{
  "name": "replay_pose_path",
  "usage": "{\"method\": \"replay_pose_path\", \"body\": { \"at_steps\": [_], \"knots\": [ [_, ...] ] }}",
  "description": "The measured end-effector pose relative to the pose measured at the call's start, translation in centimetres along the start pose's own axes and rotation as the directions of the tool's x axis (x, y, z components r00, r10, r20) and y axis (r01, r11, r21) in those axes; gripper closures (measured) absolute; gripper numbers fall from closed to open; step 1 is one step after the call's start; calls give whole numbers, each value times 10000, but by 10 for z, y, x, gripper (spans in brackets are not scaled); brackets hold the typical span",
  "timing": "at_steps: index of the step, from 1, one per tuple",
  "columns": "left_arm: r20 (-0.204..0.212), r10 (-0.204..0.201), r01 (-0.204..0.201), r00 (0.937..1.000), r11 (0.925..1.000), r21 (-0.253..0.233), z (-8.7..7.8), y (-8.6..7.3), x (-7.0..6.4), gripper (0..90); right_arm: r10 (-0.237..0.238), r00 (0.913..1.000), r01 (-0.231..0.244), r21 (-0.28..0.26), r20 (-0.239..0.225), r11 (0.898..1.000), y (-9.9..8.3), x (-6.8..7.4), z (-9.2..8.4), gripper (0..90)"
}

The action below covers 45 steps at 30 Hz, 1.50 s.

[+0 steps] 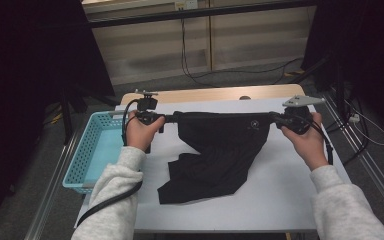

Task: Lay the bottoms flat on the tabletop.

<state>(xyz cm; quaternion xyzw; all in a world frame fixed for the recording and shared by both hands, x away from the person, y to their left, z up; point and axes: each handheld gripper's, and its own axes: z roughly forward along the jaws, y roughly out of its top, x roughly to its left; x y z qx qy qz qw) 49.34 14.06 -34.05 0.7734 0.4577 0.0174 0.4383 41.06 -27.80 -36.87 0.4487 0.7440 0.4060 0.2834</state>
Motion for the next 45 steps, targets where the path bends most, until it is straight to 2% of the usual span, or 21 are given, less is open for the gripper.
{"method": "replay_pose_path", "body": {
  "at_steps": [3,4,5,6,7,8,9,10,11,12,14,17,22,27,30,34,36,40,42,45],
  "knots": [
    [-248,-32,24,9997,9995,-310,4,20,7,852,114,9996,-117,97,243,9999,15,-10,19,869],
    [-235,-82,67,9997,9980,-623,6,29,9,852,-159,9978,153,91,651,9998,24,-14,26,870],
    [-195,-128,112,9997,9967,-809,8,39,10,853,-785,9867,789,27,1421,9969,35,-16,33,869],
    [-204,-221,200,9995,9951,-972,10,48,10,850,-858,9791,912,-209,1846,9956,48,-19,38,865],
    [-163,-356,335,9992,9928,-1149,14,55,11,835,-238,9797,394,-747,1989,9964,59,-23,43,807],
    [-194,-461,435,9987,9922,-1171,19,59,13,788,279,9769,-29,-1174,2120,9931,69,-25,48,694],
    [-359,-402,353,9985,9913,-1266,24,60,13,646,409,9760,-175,-1103,2141,9937,75,-24,55,585],
    [-612,-305,222,9977,9911,-1314,28,58,13,547,349,9754,-178,-800,2176,9966,77,-22,59,555],
    [-682,-302,218,9972,9925,-1201,32,55,13,420,301,9779,-175,-626,2067,9979,76,-18,62,503],
    [-696,-260,184,9972,9940,-1083,34,49,12,362,274,9847,-202,-434,1722,9989,72,-14,64,477],
    [-805,11,-75,9968,9968,-797,39,36,11,324,-122,9882,141,-110,1527,9998,56,-3,62,439],
    [-777,278,-302,9966,9991,-301,44,13,7,263,57,9960,-80,257,888,9996,25,12,54,394],
    [-720,1009,-995,9923,9948,229,45,-25,-4,225,153,9997,-165,744,171,9971,-27,38,32,355],
    [-483,1375,-1358,9893,9900,383,43,-50,-12,211,323,9995,-319,890,-36,9955,-62,56,13,313],
    [-395,1499,-1483,9879,9881,412,40,-63,-14,209,199,9997,-186,933,-132,9955,-77,65,3,311],
    [-418,1886,-1869,9812,9815,414,35,-79,-19,196,440,9986,-413,853,-291,9955,-92,74,-8,300],
    [-348,1930,-1919,9806,9809,314,32,-86,-21,194,532,9977,-494,868,-424,9950,-99,79,-11,293],
    [-214,1955,-1948,9805,9803,323,29,-97,-21,184,434,9970,-372,955,-640,9947,-109,92,-9,286],
    [-240,1973,-1965,9801,9801,296,29,-101,-22,182,255,9961,-160,1108,-842,9937,-108,97,-6,285],
    [-179,2062,-2055,9783,9781,342,27,-106,-22,178,196,9954,-94,1072,-942,9942,-107,101,-4,274]
  ]
}}
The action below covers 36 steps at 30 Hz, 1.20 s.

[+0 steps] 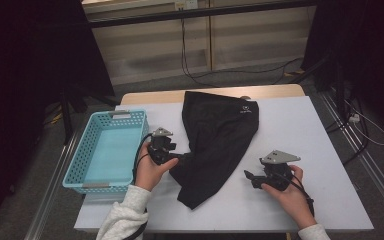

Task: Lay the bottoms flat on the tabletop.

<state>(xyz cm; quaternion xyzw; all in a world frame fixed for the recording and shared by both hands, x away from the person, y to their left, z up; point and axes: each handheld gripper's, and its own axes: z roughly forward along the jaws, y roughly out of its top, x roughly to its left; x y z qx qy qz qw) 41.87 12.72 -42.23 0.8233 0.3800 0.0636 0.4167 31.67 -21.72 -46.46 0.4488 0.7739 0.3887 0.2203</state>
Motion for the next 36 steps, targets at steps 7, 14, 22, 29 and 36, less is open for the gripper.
{"method": "replay_pose_path", "body": {
  "at_steps": [7,14,22,29,36],
  "knots": [
    [-6,183,-183,9998,9998,65,-1,-8,-5,172,188,9998,-187,177,-48,9997,0,1,4,267],
    [-5,199,-199,9998,9997,109,-4,-14,-6,172,156,9999,-157,453,16,9988,1,3,7,240],
    [74,-14,14,10000,10000,-29,-13,-16,-9,200,77,9997,-76,40,-242,10000,7,11,8,294],
    [44,-102,103,9999,9999,-74,-15,-16,-7,199,-456,9958,467,125,-792,9988,13,25,19,414],
    [87,-268,267,9996,9996,29,-14,-20,-6,207,-969,9866,978,2,-1311,9952,24,41,31,585]
  ]
}}
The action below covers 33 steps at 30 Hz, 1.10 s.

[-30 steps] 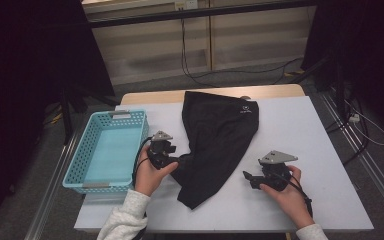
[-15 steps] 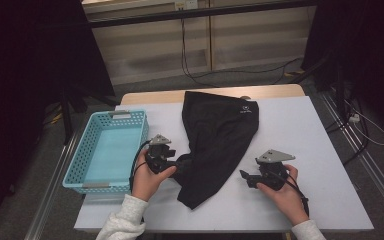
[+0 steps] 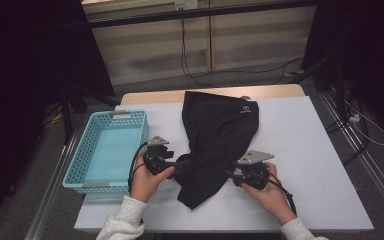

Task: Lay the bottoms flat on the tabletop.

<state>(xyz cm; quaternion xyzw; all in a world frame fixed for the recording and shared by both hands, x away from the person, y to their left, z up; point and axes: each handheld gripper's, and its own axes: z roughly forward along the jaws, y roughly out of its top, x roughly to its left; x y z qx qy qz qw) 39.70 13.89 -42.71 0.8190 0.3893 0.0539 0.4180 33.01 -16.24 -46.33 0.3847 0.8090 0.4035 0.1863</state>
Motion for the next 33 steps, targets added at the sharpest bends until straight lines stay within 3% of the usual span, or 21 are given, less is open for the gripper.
{"method": "replay_pose_path", "body": {
  "at_steps": [4,8,10,16,22,28,31,33],
  "knots": [
    [-16,-17,17,10000,10000,-54,-1,0,0,207,-497,9987,503,442,-151,9978,0,6,9,708],
    [-2,25,-25,10000,10000,-62,-3,0,-1,208,-218,9989,237,455,-415,9987,0,5,9,885],
    [-33,-11,10,10000,10000,-86,-2,-1,-2,208,-72,9986,97,475,-517,9988,0,3,9,900],
    [18,-38,38,10000,9999,-99,-2,-1,-2,208,-103,9983,134,538,-568,9985,-1,1,7,900],
    [32,6,-6,10000,10000,-75,-2,0,-3,208,281,9981,-248,605,-553,9979,-11,-14,-8,900],
    [0,149,-149,9999,9999,-33,1,2,-6,207,50,9990,-34,349,-449,9994,-10,-10,-12,891],
    [-141,298,-297,9995,9995,100,4,2,-5,200,148,9978,-139,139,-647,9998,-5,-3,-8,632],
    [-176,239,-237,9996,9997,107,6,0,-5,199,-80,9982,95,252,-596,9996,-3,4,-3,595]
  ]
}}
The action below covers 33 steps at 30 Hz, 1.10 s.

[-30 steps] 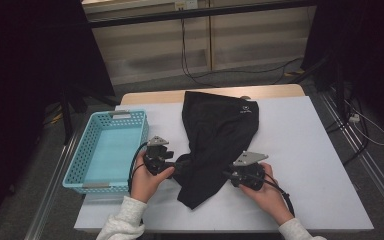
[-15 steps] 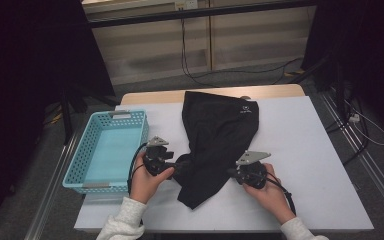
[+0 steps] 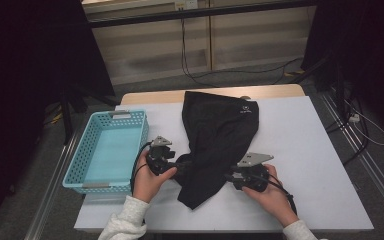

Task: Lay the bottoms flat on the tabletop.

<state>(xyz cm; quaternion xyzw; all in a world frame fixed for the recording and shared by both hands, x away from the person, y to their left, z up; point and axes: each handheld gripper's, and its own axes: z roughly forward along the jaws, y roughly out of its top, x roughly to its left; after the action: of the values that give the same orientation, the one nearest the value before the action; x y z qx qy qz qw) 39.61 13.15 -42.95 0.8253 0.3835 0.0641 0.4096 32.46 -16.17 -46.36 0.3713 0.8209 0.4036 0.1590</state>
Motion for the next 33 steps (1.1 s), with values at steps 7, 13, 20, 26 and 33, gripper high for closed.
{"method": "replay_pose_path", "body": {
  "at_steps": [7,13,20,26,33],
  "knots": [
    [43,17,-17,10000,10000,76,0,-1,-1,194,-440,9989,443,223,-165,9988,3,7,12,865],
    [54,-54,54,10000,9999,103,0,-2,0,193,-285,9991,292,217,-320,9993,2,4,11,900],
    [100,-77,76,9999,9999,94,2,-1,-1,193,-92,9998,96,249,-176,9996,-9,-12,-10,900],
    [153,-29,26,9999,9998,176,6,-1,-4,193,620,9980,-618,-131,137,9980,-22,-33,-34,900],
    [129,97,-101,9999,9993,355,7,-1,-5,193,55,10000,-56,-135,-81,9999,-15,-16,-22,672]
  ]
}}
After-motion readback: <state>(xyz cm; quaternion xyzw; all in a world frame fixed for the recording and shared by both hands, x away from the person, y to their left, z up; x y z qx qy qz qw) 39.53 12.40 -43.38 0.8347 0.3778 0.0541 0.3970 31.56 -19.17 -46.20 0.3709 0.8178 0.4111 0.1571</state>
